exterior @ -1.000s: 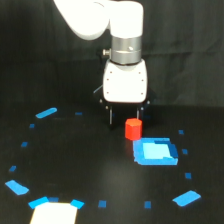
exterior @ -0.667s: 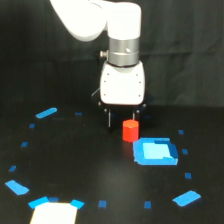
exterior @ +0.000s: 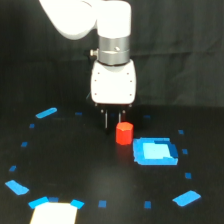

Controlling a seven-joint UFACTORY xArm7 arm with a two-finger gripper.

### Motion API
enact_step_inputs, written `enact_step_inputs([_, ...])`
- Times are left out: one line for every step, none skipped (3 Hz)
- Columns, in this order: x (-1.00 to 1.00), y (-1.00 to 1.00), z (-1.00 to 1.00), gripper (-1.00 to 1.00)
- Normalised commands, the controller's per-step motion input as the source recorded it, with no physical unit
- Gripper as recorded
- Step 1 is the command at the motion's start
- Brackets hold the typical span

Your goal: Pick up the red object from the table

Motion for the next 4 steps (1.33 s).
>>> enact_step_inputs([-1.00, -0.28, -0.49, 1.00])
enact_step_inputs([-0.47, -0.36, 0.24, 0.95])
enact_step_inputs([-0.19, 1.00, 1.00, 0.95])
enact_step_inputs([0.11, 1.00, 1.00, 0.96])
